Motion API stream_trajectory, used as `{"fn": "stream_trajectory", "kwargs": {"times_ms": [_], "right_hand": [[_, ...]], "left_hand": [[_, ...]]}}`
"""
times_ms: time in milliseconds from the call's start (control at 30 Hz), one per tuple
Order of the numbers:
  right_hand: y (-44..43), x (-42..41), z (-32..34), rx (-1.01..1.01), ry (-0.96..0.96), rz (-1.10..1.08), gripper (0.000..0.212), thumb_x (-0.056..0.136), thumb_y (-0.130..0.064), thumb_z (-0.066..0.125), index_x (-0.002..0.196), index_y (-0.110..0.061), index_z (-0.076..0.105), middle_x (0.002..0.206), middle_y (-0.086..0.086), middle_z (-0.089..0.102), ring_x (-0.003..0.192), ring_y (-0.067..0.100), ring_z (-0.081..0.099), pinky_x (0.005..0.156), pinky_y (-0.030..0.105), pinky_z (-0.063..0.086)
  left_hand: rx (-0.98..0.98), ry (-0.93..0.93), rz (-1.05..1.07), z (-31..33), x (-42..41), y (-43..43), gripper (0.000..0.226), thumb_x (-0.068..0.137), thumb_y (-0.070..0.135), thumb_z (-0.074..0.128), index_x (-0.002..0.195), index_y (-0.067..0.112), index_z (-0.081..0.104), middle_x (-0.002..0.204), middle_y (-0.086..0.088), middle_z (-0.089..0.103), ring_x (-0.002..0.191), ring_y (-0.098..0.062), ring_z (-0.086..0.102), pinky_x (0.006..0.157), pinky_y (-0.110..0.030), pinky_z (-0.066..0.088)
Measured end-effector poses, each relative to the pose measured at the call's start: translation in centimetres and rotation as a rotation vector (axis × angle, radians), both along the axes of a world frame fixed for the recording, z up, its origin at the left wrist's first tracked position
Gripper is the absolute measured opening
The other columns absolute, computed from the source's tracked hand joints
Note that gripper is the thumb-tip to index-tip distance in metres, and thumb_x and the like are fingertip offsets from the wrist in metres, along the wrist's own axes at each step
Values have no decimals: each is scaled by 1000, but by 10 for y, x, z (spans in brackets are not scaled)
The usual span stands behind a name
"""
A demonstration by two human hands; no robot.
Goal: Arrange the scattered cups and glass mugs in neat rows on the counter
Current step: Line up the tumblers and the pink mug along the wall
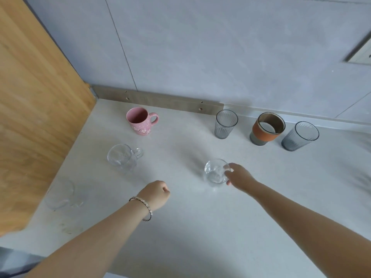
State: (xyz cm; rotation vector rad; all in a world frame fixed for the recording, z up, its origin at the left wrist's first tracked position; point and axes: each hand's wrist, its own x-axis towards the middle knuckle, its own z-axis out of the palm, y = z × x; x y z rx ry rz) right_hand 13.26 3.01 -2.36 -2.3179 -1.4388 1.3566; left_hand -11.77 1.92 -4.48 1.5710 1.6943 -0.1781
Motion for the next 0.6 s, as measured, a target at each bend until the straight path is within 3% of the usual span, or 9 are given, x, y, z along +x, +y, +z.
{"fn": "stream_trajectory", "kwargs": {"times_ms": [133,167,267,333,367,433,500,600], "right_hand": [[40,2,-1,58,44,-280,30,92,-5,41,119,-4,54,79,11,59,82,25,51,60,29,36],[47,1,-1,49,47,-314,27,92,-5,41,114,-5,55,81,12,59,79,25,50,60,29,36],[56,-1,-6,25,54,-369,16,94,-7,37,94,-6,53,61,5,56,60,21,47,51,27,32],[56,-1,-11,40,44,-368,21,95,-13,37,85,-3,53,59,3,56,61,22,47,53,27,32],[55,-3,-10,39,34,-348,26,95,-18,38,89,0,56,65,5,61,63,23,49,57,28,35],[52,-8,-10,38,-44,-307,40,96,-29,38,115,2,55,100,16,67,84,30,56,73,32,40],[47,-17,-4,65,-193,-281,54,95,-34,41,139,-3,35,134,22,46,121,37,42,95,39,37],[44,-46,14,286,-246,-82,58,93,-29,48,144,-10,28,145,18,28,135,36,23,111,46,27]], "left_hand": [[-6,14,2,-1,-3,10,15,86,16,42,76,18,54,85,2,58,84,-19,55,83,-33,49],[-13,17,2,-2,-4,12,17,86,16,42,73,19,53,83,3,57,84,-18,55,83,-32,49],[-20,24,6,-3,-9,19,20,85,16,41,68,22,49,79,6,55,84,-17,55,83,-32,49],[-20,21,13,-4,-13,22,20,85,16,41,69,23,50,82,6,56,85,-17,55,84,-32,49],[-23,19,18,-4,-15,23,19,86,16,41,70,22,50,84,5,57,85,-17,56,85,-33,49],[-32,17,26,-4,-19,23,20,86,16,40,70,22,51,88,4,57,87,-18,57,86,-33,49],[-40,9,40,-6,-25,22,17,86,15,40,76,19,53,91,3,58,94,-21,61,87,-33,49],[-41,4,58,-9,-36,24,16,87,16,40,82,17,55,94,3,59,101,-22,62,89,-34,49]]}}
